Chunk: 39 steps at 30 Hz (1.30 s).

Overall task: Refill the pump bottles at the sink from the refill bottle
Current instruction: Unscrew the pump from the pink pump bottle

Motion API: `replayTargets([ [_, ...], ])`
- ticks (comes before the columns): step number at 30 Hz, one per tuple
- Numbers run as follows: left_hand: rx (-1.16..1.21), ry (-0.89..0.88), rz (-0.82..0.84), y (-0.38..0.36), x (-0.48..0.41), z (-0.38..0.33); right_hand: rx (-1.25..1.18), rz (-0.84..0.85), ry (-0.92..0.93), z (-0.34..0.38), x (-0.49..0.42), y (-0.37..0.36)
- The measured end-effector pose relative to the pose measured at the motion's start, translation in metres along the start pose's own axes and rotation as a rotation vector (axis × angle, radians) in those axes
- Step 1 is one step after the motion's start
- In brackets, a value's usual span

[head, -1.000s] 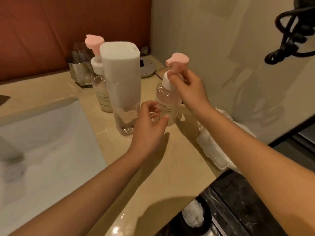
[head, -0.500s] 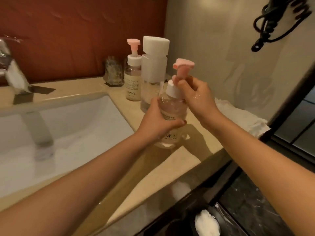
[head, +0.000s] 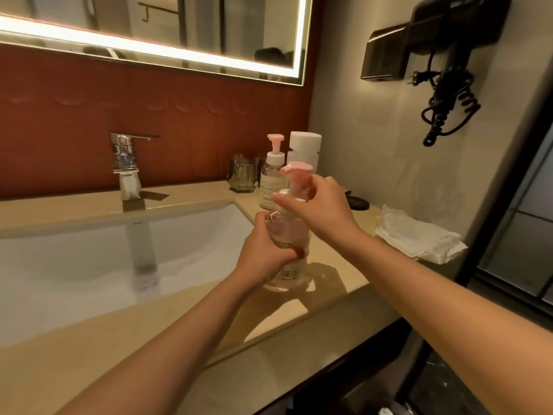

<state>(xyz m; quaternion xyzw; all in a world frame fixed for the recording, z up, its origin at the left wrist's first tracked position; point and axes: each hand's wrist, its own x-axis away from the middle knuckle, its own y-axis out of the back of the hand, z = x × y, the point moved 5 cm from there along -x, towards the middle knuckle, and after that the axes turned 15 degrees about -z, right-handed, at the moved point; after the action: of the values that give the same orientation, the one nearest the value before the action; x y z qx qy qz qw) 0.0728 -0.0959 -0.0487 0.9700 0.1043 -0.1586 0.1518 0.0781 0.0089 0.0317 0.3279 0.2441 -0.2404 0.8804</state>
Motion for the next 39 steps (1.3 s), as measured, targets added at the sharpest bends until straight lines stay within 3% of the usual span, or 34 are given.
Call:
replayTargets([
  [4, -0.076, -0.032, -0.029, -0.002, 0.000, -0.003, -0.029, -0.036, -0.032, -0.001, 0.003, 0.000],
  [12, -0.103, -0.018, -0.048, -0.002, 0.001, -0.001, -0.286, 0.076, -0.107, 0.000, 0.013, 0.000],
  [17, -0.131, -0.017, -0.069, -0.003, 0.002, -0.001, -0.124, -0.033, -0.149, -0.005, 0.010, -0.005],
  [20, -0.134, -0.008, -0.056, -0.003, 0.003, -0.001, -0.151, -0.041, -0.145, -0.006, 0.011, -0.007],
  [30, -0.105, 0.002, -0.043, -0.002, 0.005, -0.001, -0.323, 0.128, -0.164, 0.006, 0.019, 0.000],
  [36, -0.152, -0.001, -0.056, -0.005, 0.003, 0.001, -0.164, -0.026, -0.188, 0.003, 0.016, -0.002],
  [39, -0.158, -0.003, -0.062, -0.005, 0.003, 0.002, -0.213, -0.036, -0.211, 0.001, 0.017, -0.003],
])
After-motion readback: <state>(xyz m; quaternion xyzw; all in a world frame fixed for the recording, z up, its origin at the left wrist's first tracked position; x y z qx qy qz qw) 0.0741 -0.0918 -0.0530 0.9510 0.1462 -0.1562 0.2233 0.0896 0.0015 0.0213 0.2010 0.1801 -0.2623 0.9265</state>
